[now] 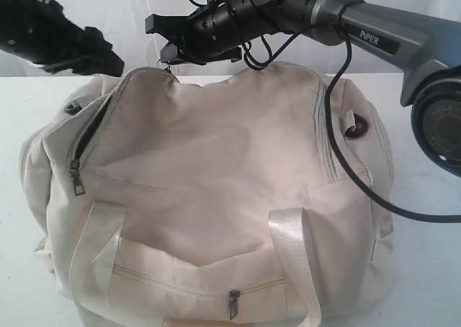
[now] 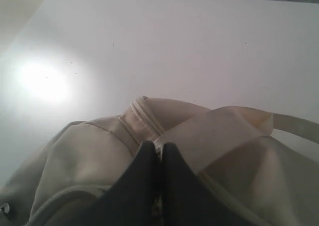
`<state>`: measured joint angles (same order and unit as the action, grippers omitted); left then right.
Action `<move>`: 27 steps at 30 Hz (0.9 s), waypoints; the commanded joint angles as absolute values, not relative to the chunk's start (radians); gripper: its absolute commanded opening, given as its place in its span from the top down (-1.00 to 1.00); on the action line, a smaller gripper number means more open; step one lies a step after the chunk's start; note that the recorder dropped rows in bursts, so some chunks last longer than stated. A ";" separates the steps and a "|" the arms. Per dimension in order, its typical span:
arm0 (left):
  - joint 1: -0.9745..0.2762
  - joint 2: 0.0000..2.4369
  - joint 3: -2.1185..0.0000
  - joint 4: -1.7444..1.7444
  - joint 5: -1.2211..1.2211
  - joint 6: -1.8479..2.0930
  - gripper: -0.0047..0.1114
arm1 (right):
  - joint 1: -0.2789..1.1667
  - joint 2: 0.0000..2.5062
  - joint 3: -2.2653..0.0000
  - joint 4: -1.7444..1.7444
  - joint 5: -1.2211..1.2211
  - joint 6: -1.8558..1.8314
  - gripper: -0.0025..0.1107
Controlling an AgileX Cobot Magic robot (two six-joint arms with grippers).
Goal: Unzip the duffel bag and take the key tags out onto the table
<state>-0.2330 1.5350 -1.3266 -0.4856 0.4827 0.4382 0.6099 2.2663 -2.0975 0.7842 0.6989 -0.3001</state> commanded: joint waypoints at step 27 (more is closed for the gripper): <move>-0.232 1.733 -1.382 -0.716 0.406 0.733 0.92 | 0.569 2.255 -2.103 0.636 0.665 -0.269 0.96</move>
<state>-0.2330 1.7391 -1.3763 -0.7067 0.3852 0.7424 0.6036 2.2663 -2.0975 0.7031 0.6855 -0.2854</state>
